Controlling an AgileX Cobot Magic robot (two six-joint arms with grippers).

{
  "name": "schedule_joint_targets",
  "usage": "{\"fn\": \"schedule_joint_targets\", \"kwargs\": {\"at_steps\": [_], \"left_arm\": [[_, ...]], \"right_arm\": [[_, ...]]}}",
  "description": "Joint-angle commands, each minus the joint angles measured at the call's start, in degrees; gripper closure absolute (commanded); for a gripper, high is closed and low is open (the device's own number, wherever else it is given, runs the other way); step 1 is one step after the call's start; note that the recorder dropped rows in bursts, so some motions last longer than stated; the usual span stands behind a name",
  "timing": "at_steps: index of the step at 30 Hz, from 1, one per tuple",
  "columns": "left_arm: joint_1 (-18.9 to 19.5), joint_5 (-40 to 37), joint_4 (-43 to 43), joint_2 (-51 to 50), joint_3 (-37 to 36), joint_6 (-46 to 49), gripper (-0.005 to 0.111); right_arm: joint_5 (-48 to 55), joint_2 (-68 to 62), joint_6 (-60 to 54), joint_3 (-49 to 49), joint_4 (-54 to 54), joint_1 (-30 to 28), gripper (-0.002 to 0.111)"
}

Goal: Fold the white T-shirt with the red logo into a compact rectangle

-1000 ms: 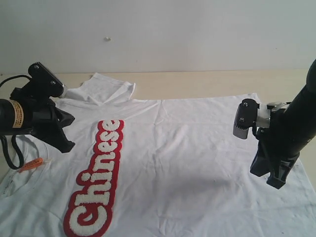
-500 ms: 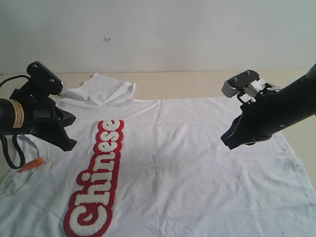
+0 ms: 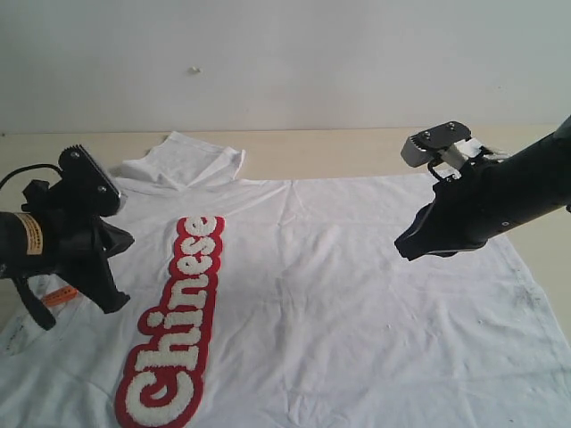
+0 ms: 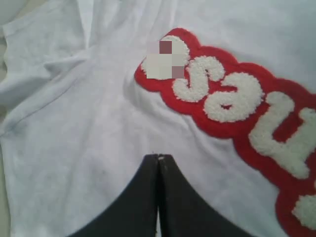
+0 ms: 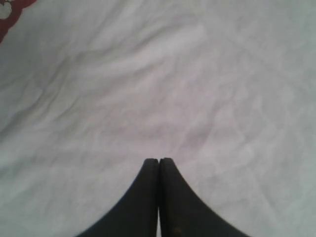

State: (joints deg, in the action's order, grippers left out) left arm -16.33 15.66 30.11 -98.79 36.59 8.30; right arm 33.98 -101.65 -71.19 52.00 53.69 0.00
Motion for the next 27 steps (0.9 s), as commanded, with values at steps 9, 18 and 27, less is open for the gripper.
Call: {"fn": "schedule_joint_targets", "kwargs": {"at_steps": [9,18,27], "left_arm": [[-4.87,-19.37,-45.39,0.24,-0.59,72.72,0.107],[3.48,-47.85,-44.55,0.26,16.12,75.52,0.107],[5.01,-59.68,-43.88,-0.93,20.22,75.69,0.107]], "right_arm": [[-0.26,0.36,-0.12,0.42,0.28,0.04,0.108],[-0.26,0.36,-0.12,0.42,0.28,0.04,0.108],[-0.26,0.36,-0.12,0.42,0.28,0.04,0.108]]}}
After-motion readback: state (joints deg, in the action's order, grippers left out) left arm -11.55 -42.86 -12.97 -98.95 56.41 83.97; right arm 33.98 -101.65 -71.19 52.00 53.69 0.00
